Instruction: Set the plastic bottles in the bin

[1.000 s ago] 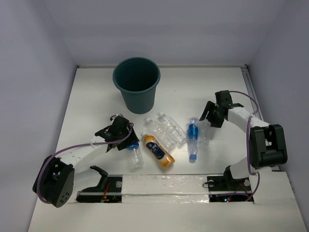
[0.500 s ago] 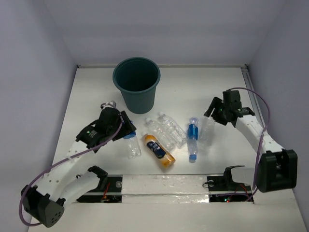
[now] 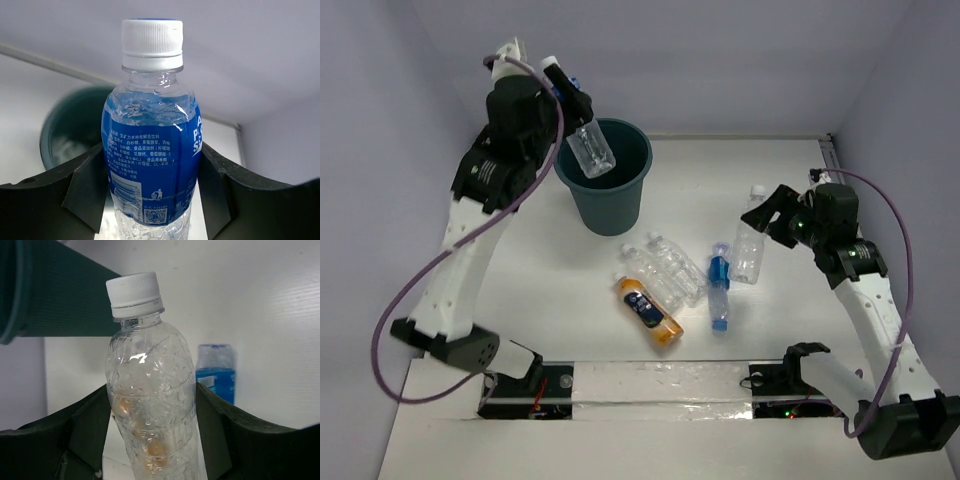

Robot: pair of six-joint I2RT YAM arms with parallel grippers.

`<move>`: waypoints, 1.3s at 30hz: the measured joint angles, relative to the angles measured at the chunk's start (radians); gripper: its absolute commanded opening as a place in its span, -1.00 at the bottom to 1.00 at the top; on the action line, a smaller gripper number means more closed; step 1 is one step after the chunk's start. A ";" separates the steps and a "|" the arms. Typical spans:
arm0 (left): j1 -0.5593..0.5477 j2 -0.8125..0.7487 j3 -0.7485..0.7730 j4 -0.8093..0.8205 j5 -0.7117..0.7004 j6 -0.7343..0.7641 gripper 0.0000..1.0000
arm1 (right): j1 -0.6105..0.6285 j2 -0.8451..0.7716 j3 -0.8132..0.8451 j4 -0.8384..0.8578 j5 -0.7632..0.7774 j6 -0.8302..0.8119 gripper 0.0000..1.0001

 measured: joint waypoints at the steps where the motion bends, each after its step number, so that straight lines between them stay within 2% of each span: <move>1: 0.018 0.055 0.041 0.017 -0.013 0.014 -0.36 | 0.000 -0.002 0.023 0.000 -0.016 0.010 0.16; 5: 0.070 0.256 0.126 0.068 -0.072 0.056 -0.32 | 0.014 0.004 0.117 0.021 -0.066 0.050 0.16; 7: 0.083 0.337 0.136 0.093 -0.099 0.078 -0.18 | 0.033 0.016 0.164 0.034 -0.076 0.068 0.16; 8: 0.088 0.372 0.136 0.100 -0.111 0.089 0.19 | 0.050 0.031 0.195 0.039 -0.076 0.078 0.16; 9: 0.090 0.400 0.136 0.104 -0.117 0.098 0.39 | 0.065 0.050 0.226 0.052 -0.078 0.085 0.16; 12: 0.091 0.452 0.135 0.106 -0.124 0.122 0.77 | 0.126 0.122 0.327 0.082 -0.073 0.109 0.17; 13: 0.091 0.454 0.135 0.105 -0.122 0.127 0.82 | 0.148 0.152 0.357 0.097 -0.071 0.115 0.18; 18: 0.089 0.397 0.134 0.120 -0.100 0.131 0.85 | 0.266 0.347 0.550 0.189 -0.054 0.143 0.19; 19: 0.090 0.378 0.134 0.117 -0.091 0.131 0.81 | 0.288 0.393 0.584 0.215 -0.053 0.153 0.19; 22: 0.090 0.271 0.093 0.123 -0.043 0.119 0.50 | 0.328 0.521 0.675 0.295 -0.046 0.177 0.20; 23: 0.090 0.212 0.047 0.129 -0.021 0.111 0.38 | 0.338 0.567 0.710 0.315 -0.042 0.185 0.20; 24: 0.090 0.134 -0.035 0.150 0.005 0.102 0.15 | 0.344 0.608 0.745 0.333 -0.039 0.192 0.21; 27: 0.090 -0.139 -0.331 0.177 0.090 0.053 -0.18 | 0.372 0.752 0.883 0.361 -0.006 0.203 0.23; 30: 0.068 -0.390 -0.651 0.198 0.183 -0.024 -0.29 | 0.400 0.888 1.046 0.350 0.056 0.194 0.27; 33: -0.034 -0.572 -0.939 0.209 0.277 -0.140 -0.30 | 0.435 1.024 1.233 0.336 0.146 0.163 0.30; 35: -0.130 -0.625 -1.107 0.214 0.315 -0.236 -0.27 | 0.460 1.087 1.308 0.333 0.211 0.142 0.32; 38: -0.283 -0.626 -1.281 0.194 0.340 -0.363 0.04 | 0.494 1.159 1.378 0.320 0.286 0.127 0.48; 39: -0.323 -0.615 -1.311 0.185 0.344 -0.397 0.36 | 0.502 1.180 1.390 0.315 0.303 0.126 0.68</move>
